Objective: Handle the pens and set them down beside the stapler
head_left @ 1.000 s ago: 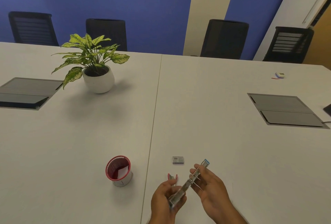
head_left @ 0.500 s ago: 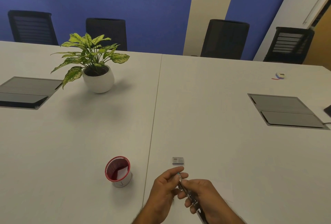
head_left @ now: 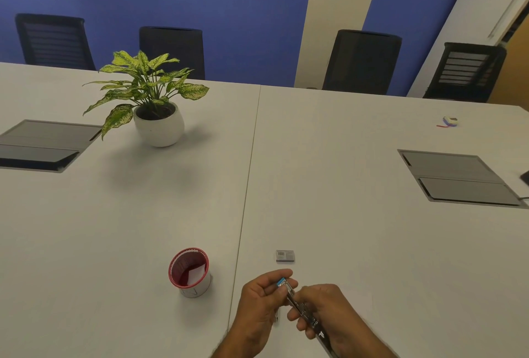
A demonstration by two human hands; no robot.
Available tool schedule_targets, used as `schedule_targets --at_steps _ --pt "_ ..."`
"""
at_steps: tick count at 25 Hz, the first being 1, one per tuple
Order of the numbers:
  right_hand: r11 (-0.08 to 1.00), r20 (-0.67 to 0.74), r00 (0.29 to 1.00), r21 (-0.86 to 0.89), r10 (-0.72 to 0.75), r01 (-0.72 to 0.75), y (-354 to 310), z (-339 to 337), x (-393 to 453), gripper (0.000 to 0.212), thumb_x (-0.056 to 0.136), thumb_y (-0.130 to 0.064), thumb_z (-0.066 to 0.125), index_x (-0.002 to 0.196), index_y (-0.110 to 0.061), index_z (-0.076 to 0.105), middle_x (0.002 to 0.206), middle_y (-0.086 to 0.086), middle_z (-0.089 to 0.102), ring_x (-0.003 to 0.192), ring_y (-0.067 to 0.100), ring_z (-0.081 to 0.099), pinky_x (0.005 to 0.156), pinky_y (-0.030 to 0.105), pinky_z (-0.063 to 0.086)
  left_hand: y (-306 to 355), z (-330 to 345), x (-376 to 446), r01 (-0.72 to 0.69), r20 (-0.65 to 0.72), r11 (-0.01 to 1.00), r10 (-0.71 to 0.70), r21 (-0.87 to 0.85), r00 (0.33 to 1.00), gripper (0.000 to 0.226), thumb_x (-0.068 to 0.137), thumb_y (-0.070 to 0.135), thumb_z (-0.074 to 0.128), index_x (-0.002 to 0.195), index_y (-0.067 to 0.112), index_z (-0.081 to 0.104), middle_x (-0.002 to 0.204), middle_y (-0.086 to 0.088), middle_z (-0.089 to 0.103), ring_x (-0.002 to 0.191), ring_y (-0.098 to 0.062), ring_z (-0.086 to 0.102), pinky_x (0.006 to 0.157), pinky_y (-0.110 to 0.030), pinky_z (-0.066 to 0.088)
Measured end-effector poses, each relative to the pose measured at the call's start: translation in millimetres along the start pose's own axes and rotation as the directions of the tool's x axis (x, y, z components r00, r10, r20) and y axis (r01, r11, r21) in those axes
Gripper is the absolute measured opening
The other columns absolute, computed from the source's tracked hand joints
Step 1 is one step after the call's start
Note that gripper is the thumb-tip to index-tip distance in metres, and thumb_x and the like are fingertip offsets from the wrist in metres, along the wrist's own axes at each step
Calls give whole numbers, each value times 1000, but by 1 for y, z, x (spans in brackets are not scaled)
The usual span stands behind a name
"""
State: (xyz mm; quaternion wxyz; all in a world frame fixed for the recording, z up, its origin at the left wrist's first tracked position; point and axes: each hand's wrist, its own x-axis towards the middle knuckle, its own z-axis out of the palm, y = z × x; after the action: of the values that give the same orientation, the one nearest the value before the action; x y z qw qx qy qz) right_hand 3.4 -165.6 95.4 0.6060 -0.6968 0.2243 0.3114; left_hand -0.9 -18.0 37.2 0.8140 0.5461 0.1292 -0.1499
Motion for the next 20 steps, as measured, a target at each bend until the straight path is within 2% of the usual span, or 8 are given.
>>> schedule_targets --at_steps 7,11,13,16,20 --pt "999 23 1000 -42 7 -6 -2 1 0 25 86 -11 52 93 3 72 76 22 74 59 26 62 51 28 47 1 1 1 -13 -27 1000 13 -16 1000 24 88 -3 63 108 7 72 98 -17 77 87 -26 73 80 -33 56" --pt "997 36 998 59 -51 49 0 -2 0 26 78 -7 55 105 -7 57 86 27 70 61 32 63 50 30 47 2 0 0 -13 -38 998 10 -68 999 25 85 -4 65 106 6 73 98 -20 76 87 -28 71 88 -42 51" --pt "992 72 993 91 -93 86 1 -6 0 26 69 -7 56 95 -6 55 94 30 66 63 36 65 53 32 49 1 -1 0 -11 -57 997 7 -77 998 24 86 -4 64 107 5 72 98 -20 76 89 -30 72 91 -44 51" --pt "987 126 982 96 -140 128 1 -9 -1 17 63 -8 53 76 -2 62 92 27 67 70 39 67 61 37 55 0 -2 2 5 -88 994 -14 -105 996 24 88 -4 62 108 4 71 98 -19 76 94 -33 72 93 -46 52" --pt "980 194 967 135 -168 143 1 -13 -2 14 56 -1 52 63 2 63 96 25 68 79 43 67 69 44 58 -2 -6 3 21 -126 988 -41 -153 991 24 89 -5 60 110 2 70 97 -18 76 93 -31 72 91 -44 55"
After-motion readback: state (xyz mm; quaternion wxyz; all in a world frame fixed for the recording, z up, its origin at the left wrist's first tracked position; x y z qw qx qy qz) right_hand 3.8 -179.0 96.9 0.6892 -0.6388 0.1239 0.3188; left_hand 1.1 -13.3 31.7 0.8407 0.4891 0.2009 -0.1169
